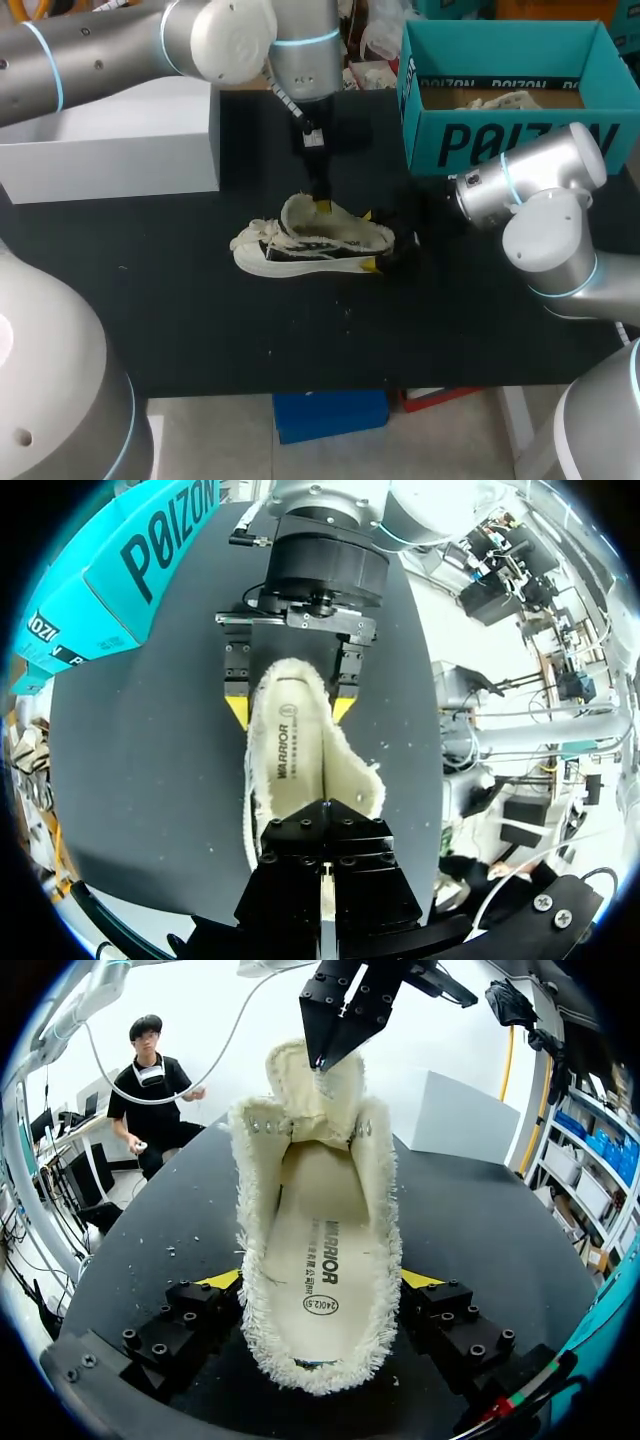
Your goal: Take the shoe out of the shoebox, open the shoe tongue, remove and reinsert the insole, then place the shoe into the shoebox
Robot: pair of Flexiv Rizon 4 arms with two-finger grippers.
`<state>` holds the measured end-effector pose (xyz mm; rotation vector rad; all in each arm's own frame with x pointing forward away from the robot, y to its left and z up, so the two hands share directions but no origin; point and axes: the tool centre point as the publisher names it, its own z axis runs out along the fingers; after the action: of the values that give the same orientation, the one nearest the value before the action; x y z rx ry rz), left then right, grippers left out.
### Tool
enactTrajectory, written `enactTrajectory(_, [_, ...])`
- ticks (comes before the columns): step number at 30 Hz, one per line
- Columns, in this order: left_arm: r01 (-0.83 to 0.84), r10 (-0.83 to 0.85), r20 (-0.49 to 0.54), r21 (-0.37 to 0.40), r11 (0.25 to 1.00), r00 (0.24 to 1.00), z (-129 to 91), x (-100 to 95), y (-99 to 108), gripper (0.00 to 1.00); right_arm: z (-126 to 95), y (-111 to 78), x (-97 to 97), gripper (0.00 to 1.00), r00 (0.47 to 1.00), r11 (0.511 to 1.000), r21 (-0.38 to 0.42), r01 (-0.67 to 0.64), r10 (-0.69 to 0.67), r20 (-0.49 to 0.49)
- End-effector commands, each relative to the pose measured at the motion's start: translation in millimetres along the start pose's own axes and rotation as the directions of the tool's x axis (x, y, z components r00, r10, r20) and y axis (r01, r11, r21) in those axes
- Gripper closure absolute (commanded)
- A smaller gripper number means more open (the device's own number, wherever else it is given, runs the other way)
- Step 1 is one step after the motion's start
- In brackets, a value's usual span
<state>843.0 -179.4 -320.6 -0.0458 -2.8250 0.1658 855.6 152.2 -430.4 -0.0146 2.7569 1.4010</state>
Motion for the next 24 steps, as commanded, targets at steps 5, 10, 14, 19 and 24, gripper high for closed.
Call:
enactTrajectory(5, [0.020,-0.020,-0.004,0.000,1.000,1.000,19.5,0.1,4.6,1.00,0.8,-0.1,-0.8,1.00,1.000,1.000,0.001,-0.001,0.001,-0.001])
enactTrajectory(10, [0.032,-0.032,-0.017,0.003,0.999,0.999,29.3,-3.8,5.9,1.00,0.8,-0.1,-0.8,1.00,1.000,1.000,0.001,-0.001,0.001,-0.001])
enactTrajectory(14, [0.029,-0.029,-0.028,-0.003,1.000,0.999,38.6,-5.1,3.3,1.00,0.8,-0.1,-0.8,1.00,1.000,1.000,0.001,-0.001,0.001,-0.001])
enactTrajectory(19, [0.031,-0.032,-0.033,-0.011,0.999,0.999,48.0,-7.0,2.6,1.00,0.8,-0.1,-0.8,1.00,1.000,1.000,0.001,-0.001,0.001,-0.001])
enactTrajectory(24, [0.034,-0.034,-0.042,-0.011,0.999,0.999,55.5,-6.8,1.5,1.00,0.8,-0.1,-0.8,1.00,1.000,1.000,0.001,-0.001,0.001,-0.001])
